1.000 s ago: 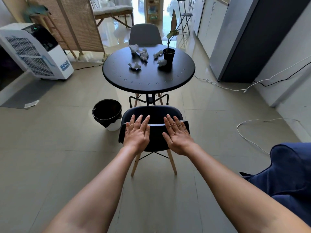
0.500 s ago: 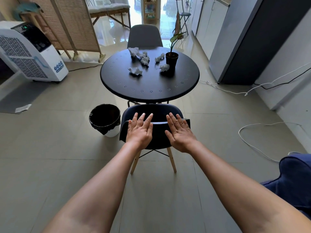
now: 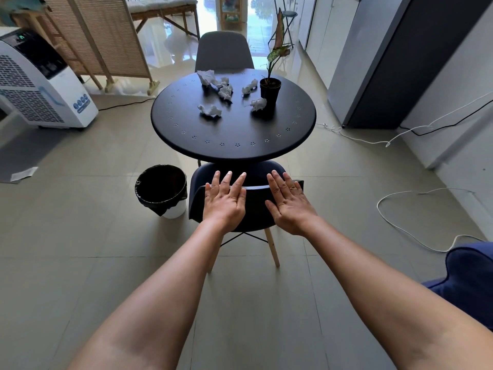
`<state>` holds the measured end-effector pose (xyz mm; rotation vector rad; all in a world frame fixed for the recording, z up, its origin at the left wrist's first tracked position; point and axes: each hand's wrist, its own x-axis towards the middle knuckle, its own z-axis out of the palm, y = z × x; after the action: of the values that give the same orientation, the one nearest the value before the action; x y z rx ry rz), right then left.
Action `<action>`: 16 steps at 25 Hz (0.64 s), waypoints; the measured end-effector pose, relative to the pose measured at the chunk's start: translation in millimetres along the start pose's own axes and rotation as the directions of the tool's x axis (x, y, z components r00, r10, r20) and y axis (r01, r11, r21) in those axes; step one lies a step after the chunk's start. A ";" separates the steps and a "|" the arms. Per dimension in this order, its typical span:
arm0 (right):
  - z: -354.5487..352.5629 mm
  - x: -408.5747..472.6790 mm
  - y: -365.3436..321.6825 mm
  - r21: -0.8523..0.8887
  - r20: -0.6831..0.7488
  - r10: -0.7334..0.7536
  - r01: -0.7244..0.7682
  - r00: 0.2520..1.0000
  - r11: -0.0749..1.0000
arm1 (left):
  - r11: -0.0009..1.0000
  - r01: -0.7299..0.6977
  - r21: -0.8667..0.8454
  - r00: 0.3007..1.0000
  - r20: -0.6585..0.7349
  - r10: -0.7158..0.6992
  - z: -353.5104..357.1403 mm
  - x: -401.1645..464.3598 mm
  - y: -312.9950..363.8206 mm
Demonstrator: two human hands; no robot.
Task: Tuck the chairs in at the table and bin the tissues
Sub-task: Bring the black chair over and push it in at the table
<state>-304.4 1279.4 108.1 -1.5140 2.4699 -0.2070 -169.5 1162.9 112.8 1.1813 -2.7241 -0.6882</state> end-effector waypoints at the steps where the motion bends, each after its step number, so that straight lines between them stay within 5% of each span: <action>1: -0.1 0.3 1.6 -0.003 -0.001 0.003 -0.003 1.000 1.000 | 1.000 0.001 0.001 1.000 -0.001 -0.001 1.2 0.9 1.4; 11: -14.5 -15.3 -6.5 -0.112 0.120 0.033 -0.019 0.992 0.994 | 0.989 0.045 0.139 0.996 0.075 -0.056 -11.6 -16.4 6.2; 16: -4.5 -86.6 -20.6 -0.018 0.084 0.043 -0.041 0.996 0.999 | 0.995 0.069 0.068 0.997 0.034 -0.072 -10.1 -84.2 0.3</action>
<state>-250.3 1347.2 128.4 -1.4450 2.4404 -0.1134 -108.5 1219.4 129.6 1.2981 -2.7679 -0.6374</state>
